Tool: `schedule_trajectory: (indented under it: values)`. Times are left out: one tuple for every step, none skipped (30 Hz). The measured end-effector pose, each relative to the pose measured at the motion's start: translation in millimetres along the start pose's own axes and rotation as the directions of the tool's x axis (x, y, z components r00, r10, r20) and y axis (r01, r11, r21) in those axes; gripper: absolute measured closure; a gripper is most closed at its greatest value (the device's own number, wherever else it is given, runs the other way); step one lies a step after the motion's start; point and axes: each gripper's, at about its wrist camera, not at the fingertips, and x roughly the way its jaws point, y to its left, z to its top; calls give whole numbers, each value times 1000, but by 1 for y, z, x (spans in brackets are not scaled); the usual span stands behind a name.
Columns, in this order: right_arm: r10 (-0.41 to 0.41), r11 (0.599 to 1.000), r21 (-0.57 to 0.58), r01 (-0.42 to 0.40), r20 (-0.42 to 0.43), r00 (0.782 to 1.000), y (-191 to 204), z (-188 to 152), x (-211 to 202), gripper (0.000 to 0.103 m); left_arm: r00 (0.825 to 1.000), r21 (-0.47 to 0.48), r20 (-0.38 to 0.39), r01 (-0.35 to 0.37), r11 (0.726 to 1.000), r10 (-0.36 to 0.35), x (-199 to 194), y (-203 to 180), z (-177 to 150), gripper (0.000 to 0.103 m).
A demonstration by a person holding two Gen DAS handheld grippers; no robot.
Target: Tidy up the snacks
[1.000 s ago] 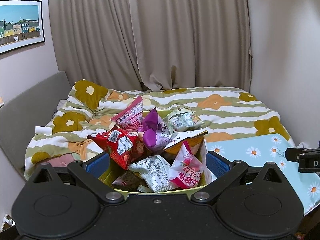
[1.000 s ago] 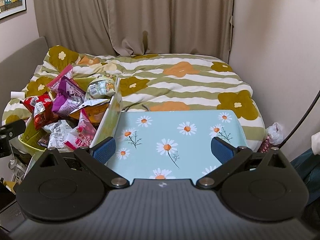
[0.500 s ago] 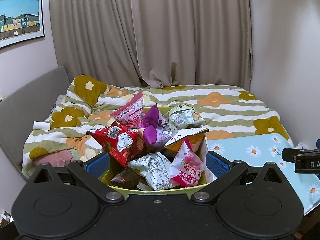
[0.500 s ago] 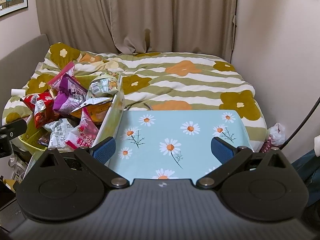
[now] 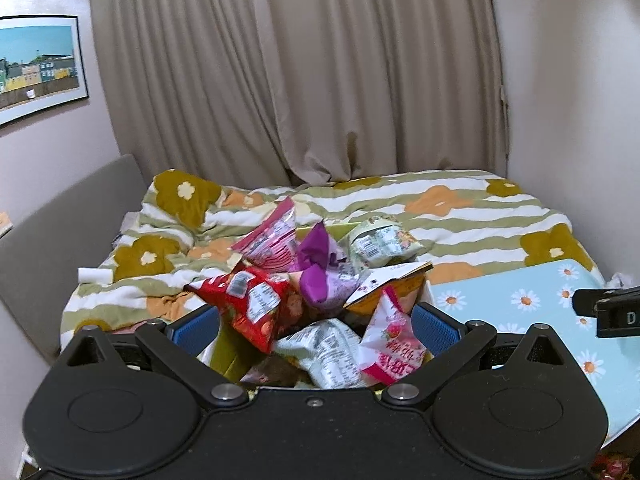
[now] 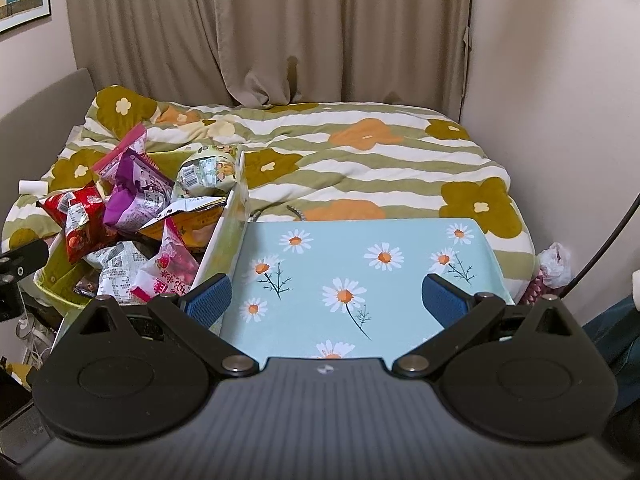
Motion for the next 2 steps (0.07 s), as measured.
schedule_trajectory:
  values:
    - [-3,1000,3,3,-2,1000,0,1,1,0,1000,-3,-1,15,1000,-15,2,0,1,0]
    - [-8,1000,6,8,-5,1000,0,1,2,0,999,-4,-9,33,999,-33,5,-1,4,0]
